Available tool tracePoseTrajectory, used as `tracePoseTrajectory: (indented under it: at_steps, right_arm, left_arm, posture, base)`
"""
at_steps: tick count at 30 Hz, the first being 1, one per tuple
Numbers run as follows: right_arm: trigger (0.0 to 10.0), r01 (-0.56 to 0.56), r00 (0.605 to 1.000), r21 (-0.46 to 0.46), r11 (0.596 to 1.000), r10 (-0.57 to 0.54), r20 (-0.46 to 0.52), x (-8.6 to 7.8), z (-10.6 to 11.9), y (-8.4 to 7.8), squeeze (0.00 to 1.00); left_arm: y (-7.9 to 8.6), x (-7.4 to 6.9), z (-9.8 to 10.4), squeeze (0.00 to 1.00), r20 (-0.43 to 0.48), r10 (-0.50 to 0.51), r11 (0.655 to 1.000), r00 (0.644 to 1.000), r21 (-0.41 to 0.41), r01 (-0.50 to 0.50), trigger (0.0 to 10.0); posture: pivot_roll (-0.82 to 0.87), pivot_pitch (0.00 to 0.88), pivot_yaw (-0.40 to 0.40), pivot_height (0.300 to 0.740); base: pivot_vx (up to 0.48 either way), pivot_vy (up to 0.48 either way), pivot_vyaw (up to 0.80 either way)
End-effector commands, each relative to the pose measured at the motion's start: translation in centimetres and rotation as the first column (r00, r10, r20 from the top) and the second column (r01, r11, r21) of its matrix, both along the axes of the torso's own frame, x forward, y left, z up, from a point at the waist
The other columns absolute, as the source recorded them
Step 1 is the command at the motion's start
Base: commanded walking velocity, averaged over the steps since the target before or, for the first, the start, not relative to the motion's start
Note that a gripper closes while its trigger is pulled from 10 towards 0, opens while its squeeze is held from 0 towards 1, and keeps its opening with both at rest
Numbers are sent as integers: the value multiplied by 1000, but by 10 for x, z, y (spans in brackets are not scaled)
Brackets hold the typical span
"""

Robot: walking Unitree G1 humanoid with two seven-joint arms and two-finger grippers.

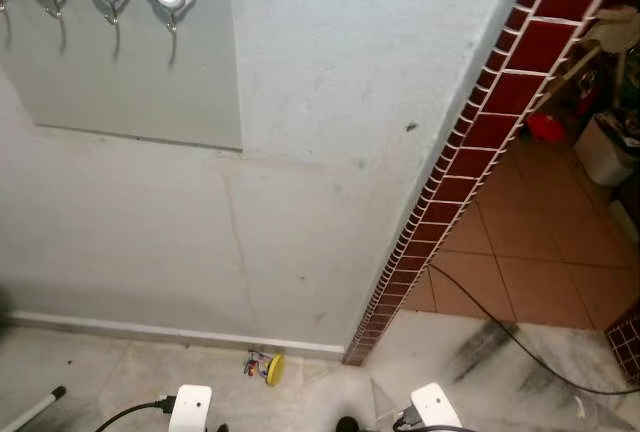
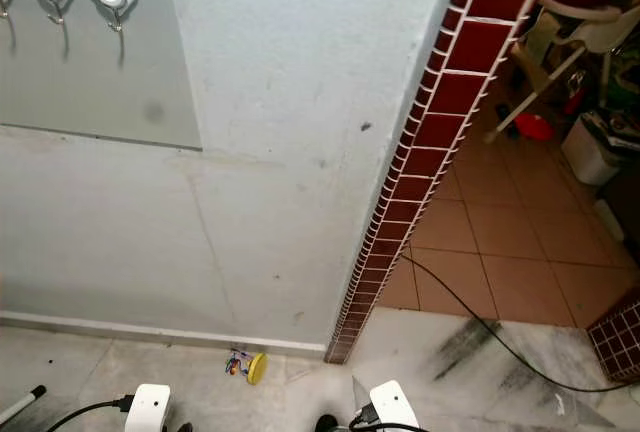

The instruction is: Hang keys on a hook

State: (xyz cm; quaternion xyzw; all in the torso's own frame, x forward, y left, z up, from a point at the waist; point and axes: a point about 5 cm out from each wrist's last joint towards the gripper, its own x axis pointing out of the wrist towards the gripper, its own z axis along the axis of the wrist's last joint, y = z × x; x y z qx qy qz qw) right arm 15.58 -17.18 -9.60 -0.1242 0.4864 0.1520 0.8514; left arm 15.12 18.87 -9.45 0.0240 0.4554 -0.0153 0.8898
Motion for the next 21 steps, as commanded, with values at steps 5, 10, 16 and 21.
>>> tracePoseTrajectory:
  at_steps: [5,10,16,21]
  right_arm:
    - [10000,-4,999,-5,1000,3,-54,-12,-5,-2,0]
    - [10000,-4,998,-5,1000,3,-56,-13,-5,-3,0]
    - [10000,-2,998,-2,1000,2,-55,-13,-5,-3,0]
    - [10000,-5,998,-3,1000,5,-55,-14,-5,-3,0]
  left_arm:
    - [-4,-10,-5,0,-37,2,1000,999,-15,-2,10000]
    - [-4,-10,-5,0,-35,2,1000,999,-13,-2,10000]
    - [-2,-8,-3,0,-17,31,999,999,-14,-32,10000]
    - [-2,-8,-3,0,-15,24,1000,1000,-14,-24,10000]
  posture:
    - [-59,83,-53,740]
    - [-58,83,-53,740]
    - [-59,84,-53,740]
    - [-59,86,-53,740]
  base:
    - [-273,0,0]
    - [-273,0,0]
    - [-90,0,0]
    - [0,0,0]
